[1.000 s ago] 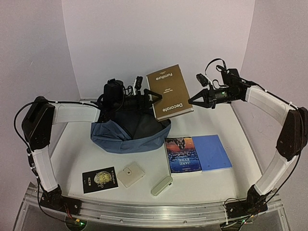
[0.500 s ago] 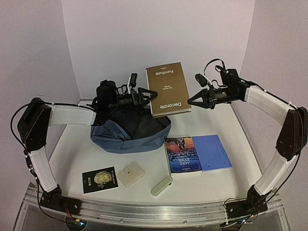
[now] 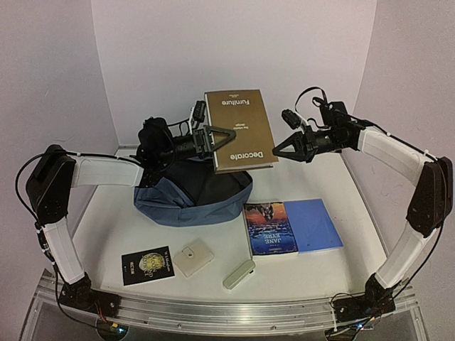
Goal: Pack the student bag
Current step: Pick up the book from the center of the board.
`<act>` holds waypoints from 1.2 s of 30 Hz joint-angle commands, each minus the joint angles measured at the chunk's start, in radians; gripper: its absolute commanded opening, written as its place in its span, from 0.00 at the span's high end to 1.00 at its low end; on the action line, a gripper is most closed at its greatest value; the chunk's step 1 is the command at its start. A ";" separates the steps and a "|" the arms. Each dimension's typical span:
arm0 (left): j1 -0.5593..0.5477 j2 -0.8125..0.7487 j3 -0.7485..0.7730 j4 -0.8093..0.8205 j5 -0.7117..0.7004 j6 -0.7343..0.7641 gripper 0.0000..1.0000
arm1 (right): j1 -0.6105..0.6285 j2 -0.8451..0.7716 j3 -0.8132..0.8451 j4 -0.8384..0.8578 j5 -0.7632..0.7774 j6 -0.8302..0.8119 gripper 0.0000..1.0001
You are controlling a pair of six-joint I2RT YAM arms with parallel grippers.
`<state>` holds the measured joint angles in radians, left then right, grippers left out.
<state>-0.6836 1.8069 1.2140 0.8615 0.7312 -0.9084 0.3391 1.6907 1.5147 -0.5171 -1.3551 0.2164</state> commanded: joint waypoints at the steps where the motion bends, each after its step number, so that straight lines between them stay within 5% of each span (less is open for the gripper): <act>1: -0.011 -0.074 -0.018 0.077 0.046 0.017 0.57 | 0.003 0.019 0.058 0.025 0.075 0.011 0.89; 5: -0.012 -0.173 -0.022 -0.146 -0.014 0.201 0.71 | -0.025 0.026 0.083 0.025 0.185 0.038 0.31; 9: -0.056 -0.300 0.038 -0.620 -0.334 0.618 0.80 | -0.084 0.026 0.118 0.025 0.289 0.099 0.06; 12: -0.164 -0.334 0.055 -0.768 -0.798 0.979 0.83 | -0.138 0.026 0.115 0.026 0.330 0.151 0.02; 15: -0.263 -0.319 0.002 -0.646 -1.127 1.331 0.83 | -0.155 0.016 0.091 0.025 0.341 0.153 0.02; 19: -0.352 -0.209 -0.165 -0.108 -1.342 1.986 0.83 | -0.156 0.018 0.085 0.024 0.323 0.150 0.02; 23: -0.387 0.005 -0.264 0.581 -1.301 2.597 0.90 | -0.156 0.019 0.094 0.018 0.310 0.134 0.02; 24: -0.390 0.050 -0.264 0.634 -1.290 2.700 0.95 | -0.156 0.018 0.096 0.016 0.307 0.129 0.02; 36: -0.509 0.096 -0.300 0.641 -1.185 2.869 0.90 | -0.098 0.043 0.089 -0.101 0.305 -0.030 0.02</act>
<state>-1.1608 1.9339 0.8898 1.2099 -0.4909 1.8392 0.1956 1.7159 1.5930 -0.5375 -1.0502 0.2992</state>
